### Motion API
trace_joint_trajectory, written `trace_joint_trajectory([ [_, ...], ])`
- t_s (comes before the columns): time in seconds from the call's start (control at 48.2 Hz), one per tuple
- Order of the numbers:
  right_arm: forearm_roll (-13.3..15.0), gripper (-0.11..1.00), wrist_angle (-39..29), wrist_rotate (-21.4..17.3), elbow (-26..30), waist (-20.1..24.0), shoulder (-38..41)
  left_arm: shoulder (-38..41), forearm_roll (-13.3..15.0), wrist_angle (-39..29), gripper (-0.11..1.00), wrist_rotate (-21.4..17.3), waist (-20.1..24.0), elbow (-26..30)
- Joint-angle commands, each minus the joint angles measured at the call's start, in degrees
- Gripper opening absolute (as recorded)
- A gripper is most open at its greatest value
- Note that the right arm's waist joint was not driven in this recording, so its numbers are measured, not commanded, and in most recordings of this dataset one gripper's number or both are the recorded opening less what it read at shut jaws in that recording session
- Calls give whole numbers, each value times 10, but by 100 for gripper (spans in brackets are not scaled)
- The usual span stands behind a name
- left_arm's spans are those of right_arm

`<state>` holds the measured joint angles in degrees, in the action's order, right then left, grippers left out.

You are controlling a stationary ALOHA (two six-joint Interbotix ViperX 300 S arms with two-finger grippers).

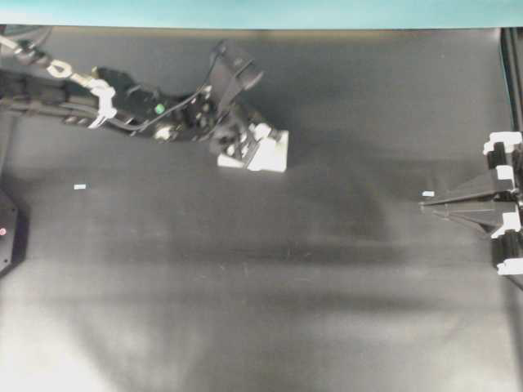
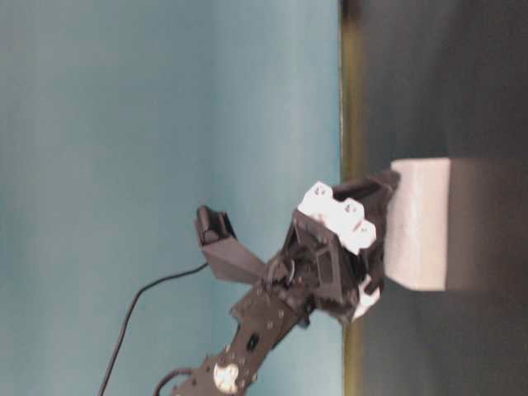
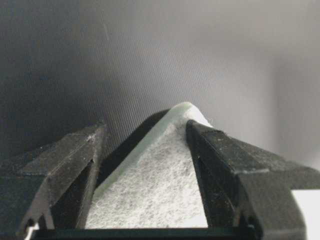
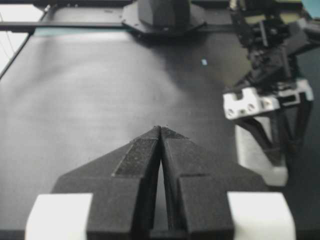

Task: Push the sponge with the left arm to wipe the table.
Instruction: 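Push the sponge with the left gripper down and left across the table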

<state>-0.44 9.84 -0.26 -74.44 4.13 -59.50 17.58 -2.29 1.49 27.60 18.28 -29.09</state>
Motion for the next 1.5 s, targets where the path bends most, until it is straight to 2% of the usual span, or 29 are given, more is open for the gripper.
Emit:
trace_joint_trajectory([
  [0.0, -2, 0, -1, 2, 3, 0, -4, -23, -2, -2, 61, 11, -22, -19],
  [0.332, -2, 0, -30, 1, 3, 0, -22, -84, -2, 18, 61, 54, -82, -119],
  [0.581, -2, 0, -38, 0, 4, 0, -27, -126, -2, 47, 61, 110, -134, -182],
  [0.893, -2, 0, -39, -1, 4, 0, -33, -150, -2, 47, 61, 163, -250, -229],
  [1.038, -2, 0, -39, -1, 4, 0, -36, -163, -2, 47, 61, 186, -288, -252],
  [1.184, -1, 0, -39, -1, 4, 0, -36, -178, -2, 48, 61, 202, -301, -261],
  [1.474, -2, 0, -39, -1, 3, 0, -37, -181, -3, 50, 61, 196, -301, -250],
])
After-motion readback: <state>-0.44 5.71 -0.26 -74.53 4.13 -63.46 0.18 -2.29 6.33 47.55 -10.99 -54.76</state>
